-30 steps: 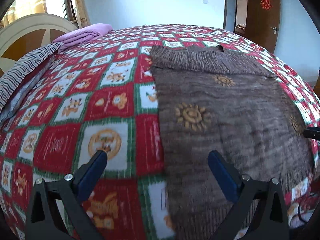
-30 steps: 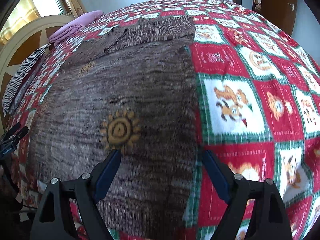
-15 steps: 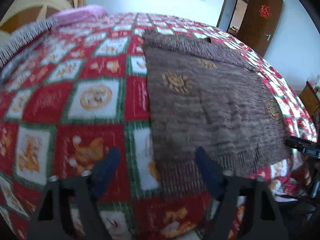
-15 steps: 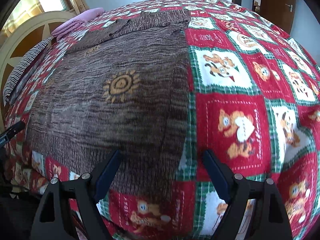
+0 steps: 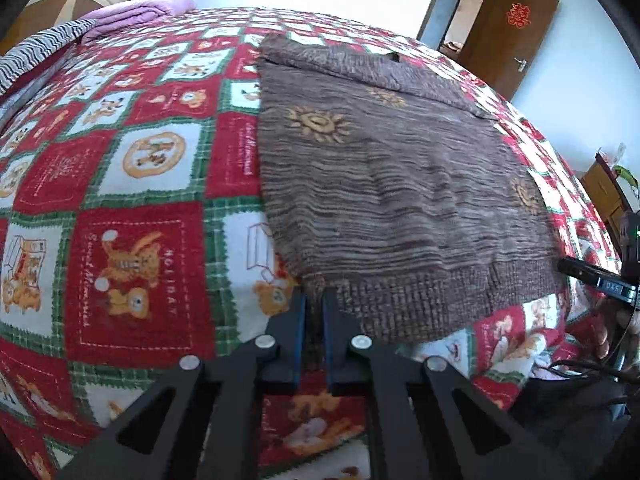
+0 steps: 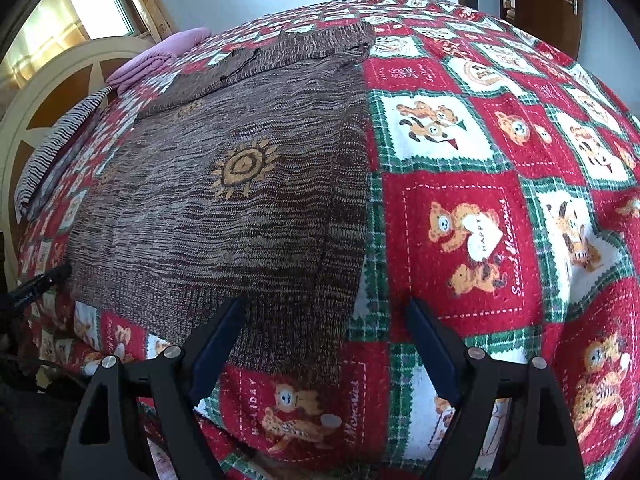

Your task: Fold small clothes

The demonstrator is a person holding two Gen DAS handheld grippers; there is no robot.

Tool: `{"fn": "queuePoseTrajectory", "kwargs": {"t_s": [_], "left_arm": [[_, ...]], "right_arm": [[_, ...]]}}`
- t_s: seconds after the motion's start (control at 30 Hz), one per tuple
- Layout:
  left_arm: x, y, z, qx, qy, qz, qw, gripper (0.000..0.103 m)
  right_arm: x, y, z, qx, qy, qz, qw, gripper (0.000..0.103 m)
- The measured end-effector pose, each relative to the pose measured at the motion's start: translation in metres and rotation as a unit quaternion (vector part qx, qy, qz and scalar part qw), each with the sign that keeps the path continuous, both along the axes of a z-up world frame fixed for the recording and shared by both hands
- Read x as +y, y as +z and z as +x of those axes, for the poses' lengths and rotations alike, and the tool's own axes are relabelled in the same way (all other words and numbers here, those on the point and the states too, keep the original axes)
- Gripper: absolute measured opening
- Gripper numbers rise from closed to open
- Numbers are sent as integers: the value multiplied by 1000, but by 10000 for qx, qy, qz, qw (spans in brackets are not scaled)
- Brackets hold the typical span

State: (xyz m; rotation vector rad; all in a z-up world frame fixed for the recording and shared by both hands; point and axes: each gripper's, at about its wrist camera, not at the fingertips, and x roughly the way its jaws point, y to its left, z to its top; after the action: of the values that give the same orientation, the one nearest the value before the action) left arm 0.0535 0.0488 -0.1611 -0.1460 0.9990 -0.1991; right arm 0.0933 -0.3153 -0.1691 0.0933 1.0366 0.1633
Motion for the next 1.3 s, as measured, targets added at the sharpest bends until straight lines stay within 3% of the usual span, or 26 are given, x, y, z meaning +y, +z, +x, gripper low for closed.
{"fn": "queuePoseTrajectory", "kwargs": {"t_s": [0.4, 0.63, 0.73, 0.77, 0.8, 0.83, 0.87, 0.93, 1.07, 1.17, 1.3], "left_arm": [[7, -4, 2, 6, 71, -178, 9998, 10], [15, -5, 6, 103, 164, -474, 9987, 13], [12, -7, 5, 94, 86, -544, 9984, 27], [11, -8, 5, 87, 70, -582, 9982, 30], [11, -7, 5, 77, 70, -589, 9982, 30], [11, -5, 4, 62, 34, -579, 9983, 30], [11, -4, 4, 41, -17, -563, 9984, 23], [14, 1, 4, -36, -75, -530, 9986, 8], [32, 20, 3, -328, 3, -912, 9953, 8], [44, 34, 3, -528, 35, -1151, 9919, 8], [46, 41, 9, -573, -11, -1245, 9906, 8]], "right_arm": [[-1, -2, -13, 68, 74, -43, 9999, 53], [1, 9, -15, -144, 101, 135, 9998, 50], [9, -3, -15, 12, 232, 82, 9997, 49], [13, -3, -16, -32, 275, -54, 9996, 45], [18, -2, -17, -83, 372, -219, 9990, 32], [20, 0, -19, -119, 430, -213, 9988, 11], [20, 3, -20, -139, 486, -106, 9987, 5], [21, 9, -21, -245, 595, -23, 9979, 5], [15, 27, -23, -574, 620, 197, 9962, 5], [-2, 44, -20, -758, 405, 674, 9940, 5], [-14, 56, -19, -922, 217, 1065, 9898, 5]]}}
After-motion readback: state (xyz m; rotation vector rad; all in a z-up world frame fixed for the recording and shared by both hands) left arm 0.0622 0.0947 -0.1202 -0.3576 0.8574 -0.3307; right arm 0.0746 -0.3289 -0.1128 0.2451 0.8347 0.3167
